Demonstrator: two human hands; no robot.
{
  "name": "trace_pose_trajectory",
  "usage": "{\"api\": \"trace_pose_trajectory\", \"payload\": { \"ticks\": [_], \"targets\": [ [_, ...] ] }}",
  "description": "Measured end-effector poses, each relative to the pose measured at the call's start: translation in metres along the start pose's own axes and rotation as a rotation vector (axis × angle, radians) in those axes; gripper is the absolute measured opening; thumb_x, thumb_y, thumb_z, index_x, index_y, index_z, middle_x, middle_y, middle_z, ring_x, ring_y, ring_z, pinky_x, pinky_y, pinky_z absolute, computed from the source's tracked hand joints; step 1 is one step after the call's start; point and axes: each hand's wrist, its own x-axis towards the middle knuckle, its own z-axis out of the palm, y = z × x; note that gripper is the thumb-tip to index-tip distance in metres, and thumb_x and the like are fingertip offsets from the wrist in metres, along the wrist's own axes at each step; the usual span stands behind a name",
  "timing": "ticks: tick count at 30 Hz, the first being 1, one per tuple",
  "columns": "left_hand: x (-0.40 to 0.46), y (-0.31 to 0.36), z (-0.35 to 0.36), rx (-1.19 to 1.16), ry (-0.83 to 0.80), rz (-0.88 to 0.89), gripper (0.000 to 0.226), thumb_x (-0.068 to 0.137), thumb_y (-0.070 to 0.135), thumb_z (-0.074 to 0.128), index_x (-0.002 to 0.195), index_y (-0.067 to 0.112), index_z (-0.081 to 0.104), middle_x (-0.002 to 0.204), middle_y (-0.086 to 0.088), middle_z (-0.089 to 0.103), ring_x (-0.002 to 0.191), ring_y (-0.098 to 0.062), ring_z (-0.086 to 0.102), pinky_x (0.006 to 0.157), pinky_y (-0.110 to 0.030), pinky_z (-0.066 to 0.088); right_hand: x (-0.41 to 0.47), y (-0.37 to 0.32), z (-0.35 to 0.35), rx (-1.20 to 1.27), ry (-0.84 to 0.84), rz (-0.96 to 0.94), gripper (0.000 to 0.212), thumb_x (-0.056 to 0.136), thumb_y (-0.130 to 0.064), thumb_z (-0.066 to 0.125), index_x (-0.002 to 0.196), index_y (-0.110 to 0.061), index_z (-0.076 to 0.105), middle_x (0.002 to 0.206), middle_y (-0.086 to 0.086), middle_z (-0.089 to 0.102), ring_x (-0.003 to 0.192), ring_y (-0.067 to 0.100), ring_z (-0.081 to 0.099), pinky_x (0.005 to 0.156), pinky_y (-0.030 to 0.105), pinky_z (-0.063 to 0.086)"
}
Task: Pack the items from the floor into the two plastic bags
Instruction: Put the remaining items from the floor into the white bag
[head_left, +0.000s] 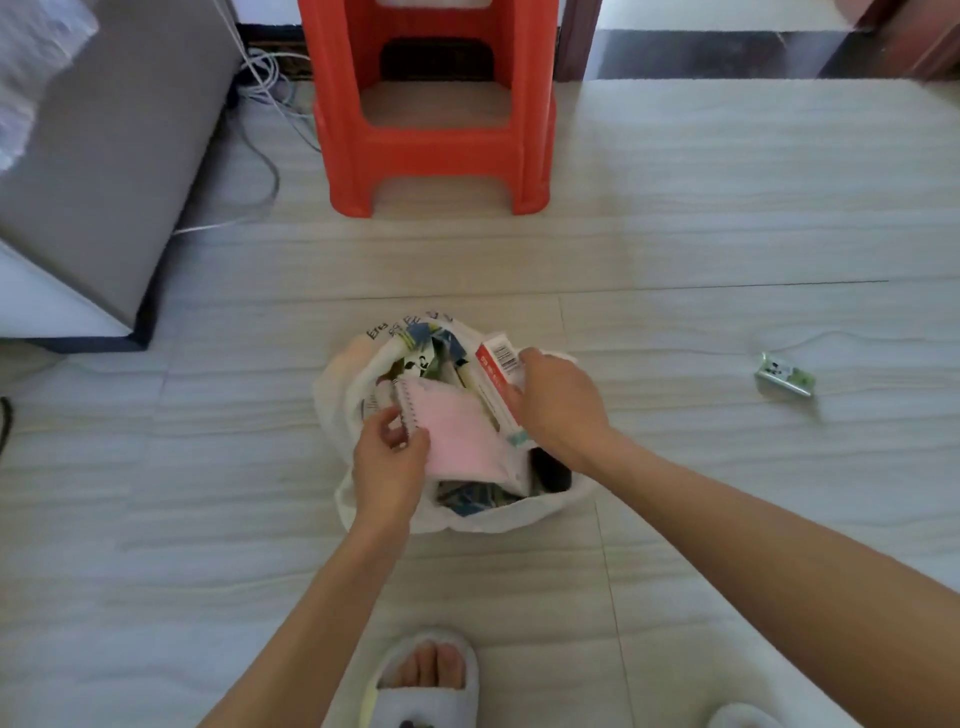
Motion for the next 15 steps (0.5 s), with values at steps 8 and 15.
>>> {"api": "trace_pose_trajectory", "payload": {
  "ticks": [8, 15],
  "targets": [
    [0.01, -0.038, -0.004, 0.584, 0.142, 0.428, 0.028, 0.086, 0.014, 0.06, 0.114, 0.015, 0.06, 0.113, -0.004, 0.063, 0.103, -0.024, 0.049, 0.084, -0.035, 0.039, -0.017, 0.006, 0.042, -0.139, -0.351, -0.291, 0.051, 0.098, -0.033, 0.034, 0.145, -0.019, 0.023, 0.15, 0.005, 0.031, 0.129, 0.027, 0.04, 0.104, 0.043, 0.039],
    [0.017, -0.047, -0.036, 0.172, 0.159, -0.183, 0.068, 0.079, 0.029, 0.07, 0.133, 0.008, 0.035, 0.126, -0.013, 0.048, 0.11, -0.028, 0.05, 0.09, -0.039, 0.043, -0.037, 0.021, 0.043, -0.279, -0.396, -0.375, 0.063, 0.095, -0.038, 0.043, 0.148, -0.024, 0.011, 0.158, 0.005, 0.001, 0.145, 0.023, 0.006, 0.117, 0.038, 0.014]
  ]
}}
